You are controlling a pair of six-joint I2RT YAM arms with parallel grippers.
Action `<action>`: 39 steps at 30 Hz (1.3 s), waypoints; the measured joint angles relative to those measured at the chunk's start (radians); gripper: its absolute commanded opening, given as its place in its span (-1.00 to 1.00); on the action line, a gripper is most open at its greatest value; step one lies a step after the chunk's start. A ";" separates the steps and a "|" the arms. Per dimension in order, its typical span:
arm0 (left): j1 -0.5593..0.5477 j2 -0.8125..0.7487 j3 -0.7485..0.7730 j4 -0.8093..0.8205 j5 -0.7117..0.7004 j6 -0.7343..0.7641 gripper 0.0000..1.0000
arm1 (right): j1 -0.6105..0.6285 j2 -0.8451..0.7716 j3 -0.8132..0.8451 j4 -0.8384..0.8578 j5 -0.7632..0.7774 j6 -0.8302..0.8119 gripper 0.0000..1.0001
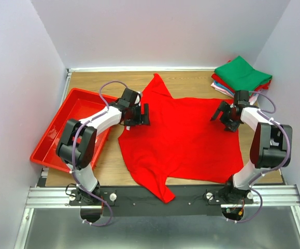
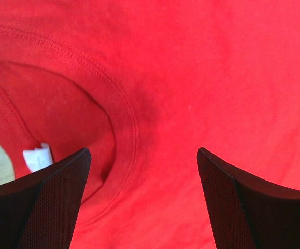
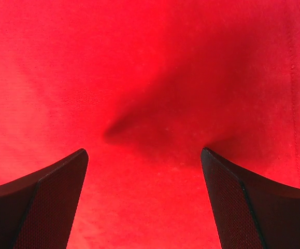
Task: Fold and stack the t-shirts
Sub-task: Flatten the tshirt out
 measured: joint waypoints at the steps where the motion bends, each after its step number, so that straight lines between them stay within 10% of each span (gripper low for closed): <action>1: 0.000 0.007 0.000 0.007 0.000 0.000 0.82 | 0.000 0.014 0.000 -0.003 0.000 0.000 0.91; 39: 0.072 0.613 0.889 -0.205 -0.033 0.088 0.83 | 0.002 0.389 0.480 -0.140 0.173 -0.013 0.92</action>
